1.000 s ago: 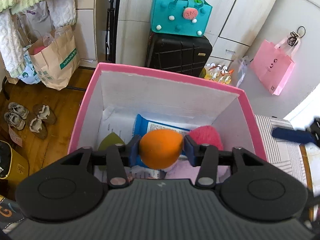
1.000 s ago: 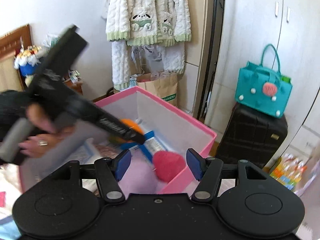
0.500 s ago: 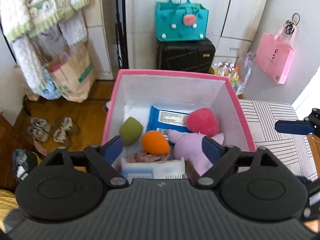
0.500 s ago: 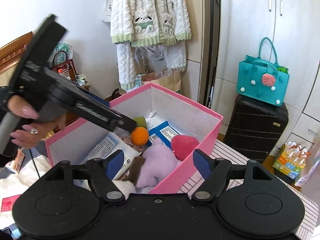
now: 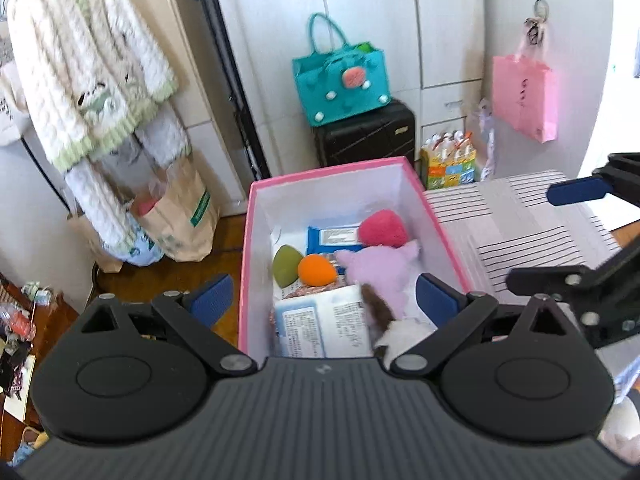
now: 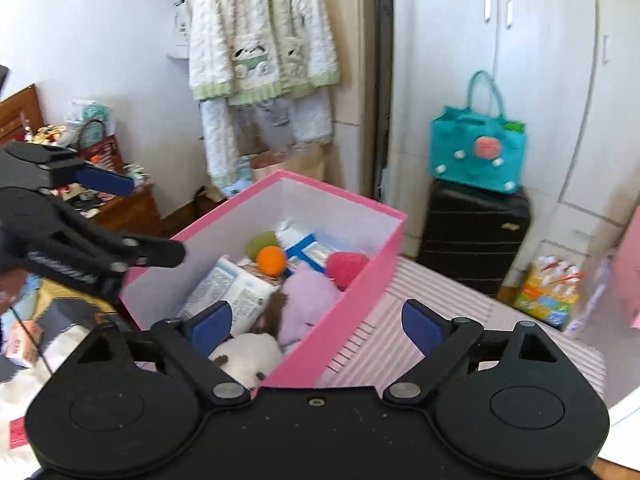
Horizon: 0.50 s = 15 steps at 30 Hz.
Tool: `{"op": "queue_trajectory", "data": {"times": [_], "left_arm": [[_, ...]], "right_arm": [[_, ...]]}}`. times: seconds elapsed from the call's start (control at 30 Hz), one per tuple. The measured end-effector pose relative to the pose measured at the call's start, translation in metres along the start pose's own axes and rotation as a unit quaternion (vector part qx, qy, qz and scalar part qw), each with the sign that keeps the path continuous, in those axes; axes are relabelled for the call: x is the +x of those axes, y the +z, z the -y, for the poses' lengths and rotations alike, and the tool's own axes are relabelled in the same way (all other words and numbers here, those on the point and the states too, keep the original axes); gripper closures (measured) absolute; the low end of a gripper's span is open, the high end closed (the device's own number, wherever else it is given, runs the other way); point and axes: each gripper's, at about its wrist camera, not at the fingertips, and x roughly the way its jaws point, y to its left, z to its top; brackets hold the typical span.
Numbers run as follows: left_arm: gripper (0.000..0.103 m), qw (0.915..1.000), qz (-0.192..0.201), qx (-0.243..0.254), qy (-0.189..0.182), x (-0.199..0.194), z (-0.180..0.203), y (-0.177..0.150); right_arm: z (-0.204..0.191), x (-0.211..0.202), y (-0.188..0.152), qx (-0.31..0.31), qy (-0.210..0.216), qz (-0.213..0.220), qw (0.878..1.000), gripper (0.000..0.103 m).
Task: Organize soft objects
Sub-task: 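Withdraw both open tools up and away from the pink box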
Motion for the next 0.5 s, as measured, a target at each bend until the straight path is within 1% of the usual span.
{"op": "queue_trajectory", "data": {"times": [0.07, 0.23, 0.3, 0.37, 0.5], "left_arm": [[0.003, 0.9999, 0.01, 0.003, -0.006, -0.015, 0.005, 0.0], [0.001, 0.9988, 0.028, -0.022, -0.032, -0.048, 0.008, -0.003], [0.001, 0.9985, 0.04, -0.023, -0.029, -0.057, 0.011, -0.011], [0.0, 0.9976, 0.059, -0.024, -0.026, -0.064, 0.013, -0.022], [0.0, 0.9949, 0.086, -0.046, -0.027, -0.071, 0.016, -0.047]], "right_arm": [[0.0, -0.011, -0.001, -0.002, -0.008, 0.006, 1.0, 0.009], [0.008, -0.045, -0.007, 0.029, -0.016, 0.028, 0.999, 0.009], [0.008, -0.059, -0.014, 0.026, -0.028, 0.036, 0.999, 0.009], [0.006, -0.073, -0.025, 0.026, -0.045, 0.05, 0.997, 0.009], [0.003, -0.098, -0.052, 0.033, -0.074, 0.071, 0.994, 0.009]]}}
